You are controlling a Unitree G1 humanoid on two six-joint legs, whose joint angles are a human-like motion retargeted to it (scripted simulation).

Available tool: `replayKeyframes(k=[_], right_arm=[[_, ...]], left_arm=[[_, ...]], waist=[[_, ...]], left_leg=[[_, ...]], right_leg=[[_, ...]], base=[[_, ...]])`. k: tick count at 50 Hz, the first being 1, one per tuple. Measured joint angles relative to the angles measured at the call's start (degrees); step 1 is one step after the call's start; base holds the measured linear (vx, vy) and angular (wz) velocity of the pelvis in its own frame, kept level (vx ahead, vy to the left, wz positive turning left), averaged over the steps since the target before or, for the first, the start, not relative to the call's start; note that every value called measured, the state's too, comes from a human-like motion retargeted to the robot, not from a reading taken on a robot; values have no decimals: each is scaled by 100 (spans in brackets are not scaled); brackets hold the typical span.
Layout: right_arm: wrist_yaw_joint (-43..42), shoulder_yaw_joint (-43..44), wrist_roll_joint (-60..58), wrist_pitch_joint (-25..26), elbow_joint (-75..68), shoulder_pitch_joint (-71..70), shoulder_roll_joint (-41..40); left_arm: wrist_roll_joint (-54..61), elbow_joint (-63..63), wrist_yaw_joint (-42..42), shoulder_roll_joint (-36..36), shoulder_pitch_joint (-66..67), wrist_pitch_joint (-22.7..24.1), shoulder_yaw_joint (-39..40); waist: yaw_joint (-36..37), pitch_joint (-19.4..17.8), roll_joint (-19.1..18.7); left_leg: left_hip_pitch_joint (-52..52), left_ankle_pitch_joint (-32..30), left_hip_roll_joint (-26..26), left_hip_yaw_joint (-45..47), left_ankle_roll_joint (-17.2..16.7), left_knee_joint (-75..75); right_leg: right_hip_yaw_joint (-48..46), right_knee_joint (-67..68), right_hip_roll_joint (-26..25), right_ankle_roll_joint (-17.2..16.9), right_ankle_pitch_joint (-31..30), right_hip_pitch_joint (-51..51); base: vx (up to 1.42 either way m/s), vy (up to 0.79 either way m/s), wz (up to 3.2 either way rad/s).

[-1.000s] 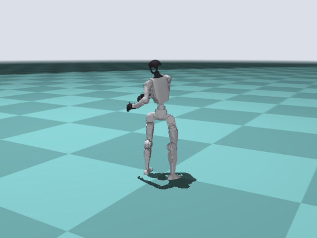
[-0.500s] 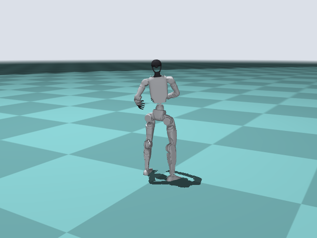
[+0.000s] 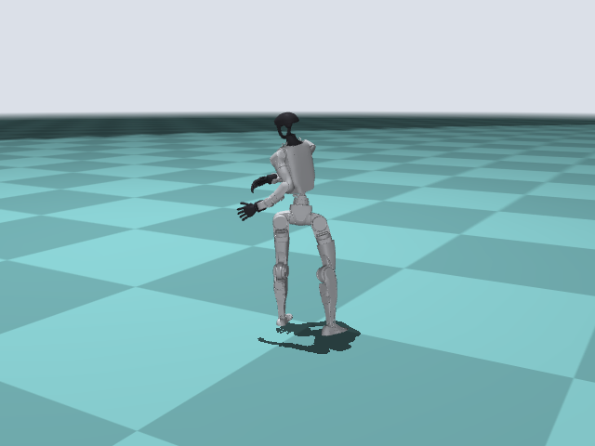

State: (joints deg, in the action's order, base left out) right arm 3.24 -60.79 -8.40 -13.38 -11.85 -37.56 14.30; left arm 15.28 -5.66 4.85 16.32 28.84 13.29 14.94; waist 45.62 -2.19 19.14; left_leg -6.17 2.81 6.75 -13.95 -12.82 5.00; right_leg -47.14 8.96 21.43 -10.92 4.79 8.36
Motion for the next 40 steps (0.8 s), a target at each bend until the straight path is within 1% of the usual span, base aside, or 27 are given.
replayKeyframes(k=[5, 10, 13, 18, 21, 25, 29, 35, 40], right_arm=[[-80, 71, -10, 19, -21, -48, -9], [-140, 208, -4, 30, 9, 204, 185], [-167, 361, 82, 51, 87, 411, 463], [-206, 749, 450, 116, 270, 820, 1127], [-192, 1057, 708, 156, 372, 1039, 1559], [-209, 1580, 915, 191, 454, 1354, 2070], [-383, 2403, 969, 209, 497, 1915, 2380], [-642, 3769, 953, 232, 538, 3005, 2393], [-553, 4580, 952, 241, 735, 3781, 2405]], left_arm=[[-48, -135, 253, -183, -168, -41, 65], [-174, -130, 376, 3, -382, -40, -328], [-224, -112, 383, 362, -576, -25, -646], [-196, -4, 353, 1205, -855, 34, -1218], [-167, 76, 314, 1708, -1012, 66, -1520], [-197, 129, 236, 2198, -1280, 85, -1876], [-275, 130, 166, 2361, -1709, 114, -2256], [-390, 161, 78, 2182, -2378, 199, -2836], [-449, 166, -103, 1892, -2910, 240, -3404]], waist=[[-185, -22, -145], [-720, 63, -371], [-1131, 99, -518], [-1912, 147, -756], [-2380, 228, -916], [-3029, 313, -1152], [-3686, 296, -1357], [-4651, 338, -1585], [-5432, 398, -1793]], left_leg=[[140, 58, -123, 392, 10, 0], [341, 144, -327, 1052, 28, 0], [498, 203, -475, 1534, 57, 0], [774, 327, -718, 2368, 150, -43], [843, 420, -1004, 2910, 149, -150], [981, 462, -1427, 3586, 76, -203], [1228, 417, -1733, 4178, -34, -155], [1613, 364, -1990, 5029, -135, -138], [1946, 370, -2068, 5773, -107, -189]], right_leg=[[474, 22, -16, -47, 11, -132], [1254, 18, -102, -143, 17, -383], [1811, 25, -201, -217, 8, -564], [2726, 4, -436, -383, -58, -831], [3247, -113, -775, -408, -177, -1021], [3826, -303, -1310, -408, -360, -1202], [4273, -507, -1762, -408, -541, -1228], [4900, -886, -2249, -408, -853, -1142], [5484, -1190, -2520, -408, -1121, -1041]], base=[[-5, -5, -76], [-7, -11, -131], [-7, -14, -159], [-5, -16, -164], [-6, -24, -172], [-5, -30, -159], [-2, -30, -133], [1, -26, -124], [4, -19, -133]])
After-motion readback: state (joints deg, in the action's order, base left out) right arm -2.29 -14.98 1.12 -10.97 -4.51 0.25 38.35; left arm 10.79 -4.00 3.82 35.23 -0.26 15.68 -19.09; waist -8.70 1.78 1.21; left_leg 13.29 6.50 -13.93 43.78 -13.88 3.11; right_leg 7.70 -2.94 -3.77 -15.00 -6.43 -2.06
